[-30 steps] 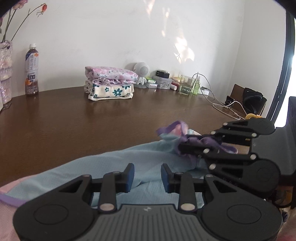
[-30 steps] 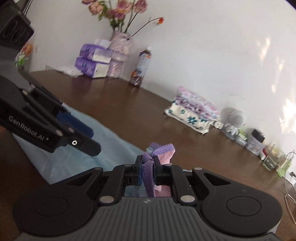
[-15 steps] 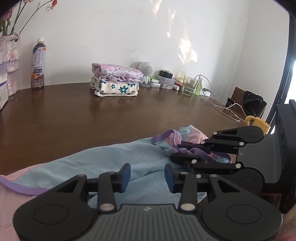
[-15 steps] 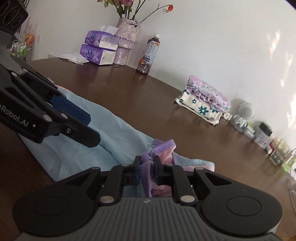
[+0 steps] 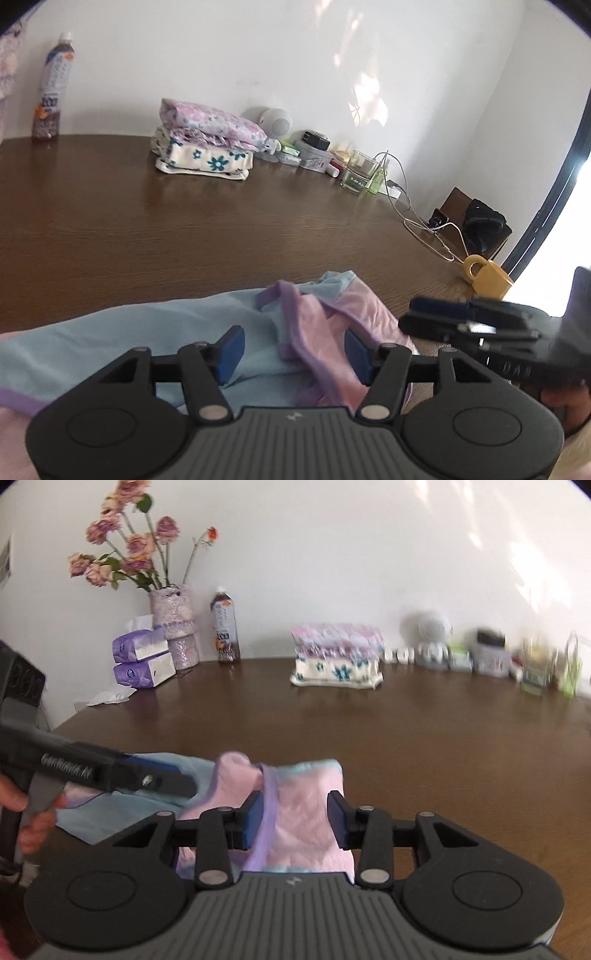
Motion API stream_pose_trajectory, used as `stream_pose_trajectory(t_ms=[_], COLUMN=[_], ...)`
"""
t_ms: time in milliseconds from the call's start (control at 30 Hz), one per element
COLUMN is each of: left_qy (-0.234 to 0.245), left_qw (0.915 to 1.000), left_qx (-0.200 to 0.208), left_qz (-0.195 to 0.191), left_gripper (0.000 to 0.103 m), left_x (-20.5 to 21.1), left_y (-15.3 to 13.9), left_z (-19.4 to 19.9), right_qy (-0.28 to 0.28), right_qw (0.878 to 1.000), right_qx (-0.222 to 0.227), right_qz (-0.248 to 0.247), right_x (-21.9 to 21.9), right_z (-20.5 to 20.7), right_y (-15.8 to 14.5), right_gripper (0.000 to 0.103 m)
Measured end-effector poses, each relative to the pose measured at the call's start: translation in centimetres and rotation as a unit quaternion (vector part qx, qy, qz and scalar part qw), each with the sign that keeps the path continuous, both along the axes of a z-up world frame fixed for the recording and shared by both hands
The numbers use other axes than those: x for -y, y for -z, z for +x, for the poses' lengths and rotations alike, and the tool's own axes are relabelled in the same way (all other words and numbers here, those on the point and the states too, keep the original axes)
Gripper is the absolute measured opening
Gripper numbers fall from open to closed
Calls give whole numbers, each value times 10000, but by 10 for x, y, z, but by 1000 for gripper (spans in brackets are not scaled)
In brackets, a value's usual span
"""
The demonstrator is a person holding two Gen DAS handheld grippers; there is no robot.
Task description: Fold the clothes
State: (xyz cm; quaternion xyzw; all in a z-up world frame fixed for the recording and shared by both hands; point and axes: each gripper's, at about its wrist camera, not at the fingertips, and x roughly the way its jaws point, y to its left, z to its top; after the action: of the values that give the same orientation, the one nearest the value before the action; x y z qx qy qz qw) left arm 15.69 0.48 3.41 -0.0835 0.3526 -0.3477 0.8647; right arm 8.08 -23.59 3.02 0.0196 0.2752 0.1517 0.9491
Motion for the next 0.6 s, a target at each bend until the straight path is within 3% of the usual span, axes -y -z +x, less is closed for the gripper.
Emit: stream_pose_trajectory(t_ms=[267,300,333,367,400,433,600], left_qy=[-81,-84,-74,-46,-33,-25,-166], left_qw=[9994,9994,9993,9994,9995,9997,9997], left_qx=[-256,-280,-298,-294,-259,-186,189], left_qz=[203,200,193,185,176,139,73], left_gripper=[56,49,31,22,10,10,10], left_x=[40,42,45,47,50,51,59], left_y=[8,10,12,13,13,12,7], left_z=[31,32,34,35,35,35,35], right_qy=[82,78,80,82,84,118,448], right_qw=[9994,9989,9982,9973,9963,9955,9954], right_qx=[-213,-321,-438,-555,-671,-727,-530], right_qz=[251,328,397,466,534,592,666], right_x=[13,15,16,18,19,20,26], right_z=[47,56,63,70,78,82,88], right_y=[9,12,15,18,22,24,30], right_gripper=[39,39,36,22,14,10,10])
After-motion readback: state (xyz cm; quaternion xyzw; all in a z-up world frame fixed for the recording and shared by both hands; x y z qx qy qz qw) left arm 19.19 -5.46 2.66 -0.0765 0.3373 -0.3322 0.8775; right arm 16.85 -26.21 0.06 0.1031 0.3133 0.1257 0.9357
